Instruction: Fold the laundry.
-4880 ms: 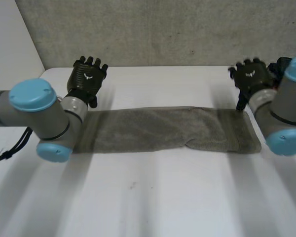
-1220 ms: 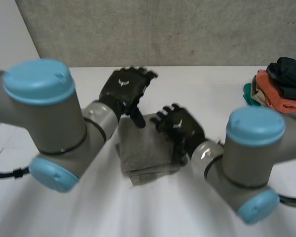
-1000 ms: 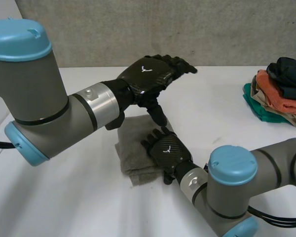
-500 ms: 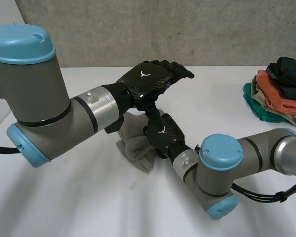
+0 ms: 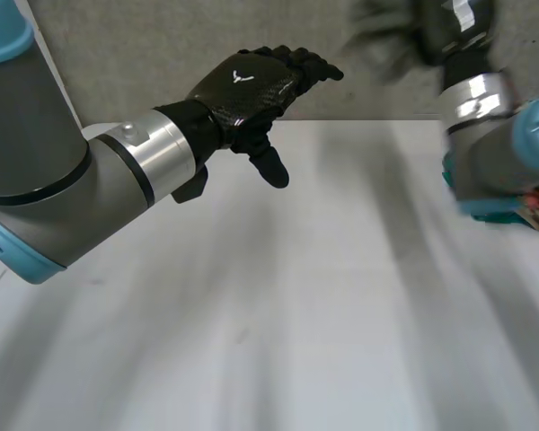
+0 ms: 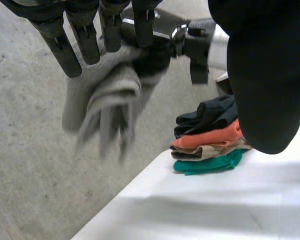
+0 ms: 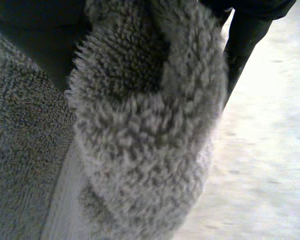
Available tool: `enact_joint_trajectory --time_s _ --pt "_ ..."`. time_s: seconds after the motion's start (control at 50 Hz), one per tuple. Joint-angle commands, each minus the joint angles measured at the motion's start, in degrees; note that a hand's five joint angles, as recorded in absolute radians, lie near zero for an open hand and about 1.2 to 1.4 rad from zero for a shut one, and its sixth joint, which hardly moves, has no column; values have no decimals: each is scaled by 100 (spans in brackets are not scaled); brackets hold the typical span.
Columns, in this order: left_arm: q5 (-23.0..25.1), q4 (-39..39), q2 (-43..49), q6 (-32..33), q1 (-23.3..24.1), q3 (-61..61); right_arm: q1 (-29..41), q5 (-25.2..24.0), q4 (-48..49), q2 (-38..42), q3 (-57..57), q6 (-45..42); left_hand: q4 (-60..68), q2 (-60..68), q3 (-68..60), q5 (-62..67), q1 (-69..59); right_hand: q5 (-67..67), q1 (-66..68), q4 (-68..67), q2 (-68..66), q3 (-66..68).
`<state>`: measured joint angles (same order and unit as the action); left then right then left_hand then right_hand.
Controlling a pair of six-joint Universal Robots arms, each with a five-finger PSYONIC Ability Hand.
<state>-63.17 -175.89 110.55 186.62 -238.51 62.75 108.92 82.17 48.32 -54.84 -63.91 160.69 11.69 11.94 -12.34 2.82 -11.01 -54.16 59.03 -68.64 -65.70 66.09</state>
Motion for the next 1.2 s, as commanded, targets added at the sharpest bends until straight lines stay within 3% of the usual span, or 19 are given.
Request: enact_joint_trajectory --time_s 0.02,0.14,0.24,0.32,0.38,0.5,0.7,0.9,0.92,0.94,0.96,1.06,1.2 --pt "-2 2 -112 -21 42 132 -1468 -174 54 43 669 849 88 63 -23 -25 -156 -1584 2097 -1136 -1430 1391" --pt "-2 -7 -112 -29 76 299 -2462 -833 63 648 1046 1254 88 63 -23 -25 -156 -1584 2097 -1136 -1430 1391" --pt "-2 -7 -25 -29 129 343 -3112 -1939 -51 1693 1311 1413 88 63 -23 -25 -156 -1584 2097 -1136 -1430 1391" --pt "-2 -33 -7 -29 147 457 -3420 -2406 -121 2037 1110 1404 88 63 -23 -25 -156 -1584 2097 -1136 -1430 1391" --pt "-2 -42 2 -29 182 527 -3543 -2618 -95 2065 846 1386 88 63 -23 -25 -156 -1584 2097 -1136 -1430 1391" --pt "-2 -42 37 -29 217 580 -3895 -3496 -60 1854 423 1500 88 63 -23 -25 -156 -1584 2097 -1136 -1430 1391" --pt "-2 -42 -24 -29 411 642 -4097 -3796 -43 1643 739 2334 88 63 -23 -25 -156 -1584 2097 -1136 -1430 1391" --pt "-2 -42 -103 -29 419 730 -4546 -4165 -42 1607 775 2590 88 63 -23 -25 -156 -1584 2097 -1136 -1430 1391" --pt "-2 -42 -130 -29 419 765 -4555 -4165 -42 1608 749 2590 88 63 -23 -25 -156 -841 1354 -393 -687 648" --pt "-2 -42 -139 -29 419 783 -4555 -4165 -69 1590 679 2590 88 63 -23 -25 -156 2930 -2417 3378 3084 -3123" --pt "-2 -42 -147 -29 419 783 -4555 -4156 -95 1573 635 2590 88 63 -23 -25 -156 5366 -4853 5814 5520 -5559" --pt "-2 -42 -174 -38 428 827 -4625 -4139 -253 1055 161 2590 54 29 11 -59 -122 5416 -4903 5864 5570 -5609" --pt "7 -51 -253 -38 490 827 -4889 -3876 -1289 -264 -561 2573 37 12 28 -76 -105 5416 -4903 5864 5570 -5609"
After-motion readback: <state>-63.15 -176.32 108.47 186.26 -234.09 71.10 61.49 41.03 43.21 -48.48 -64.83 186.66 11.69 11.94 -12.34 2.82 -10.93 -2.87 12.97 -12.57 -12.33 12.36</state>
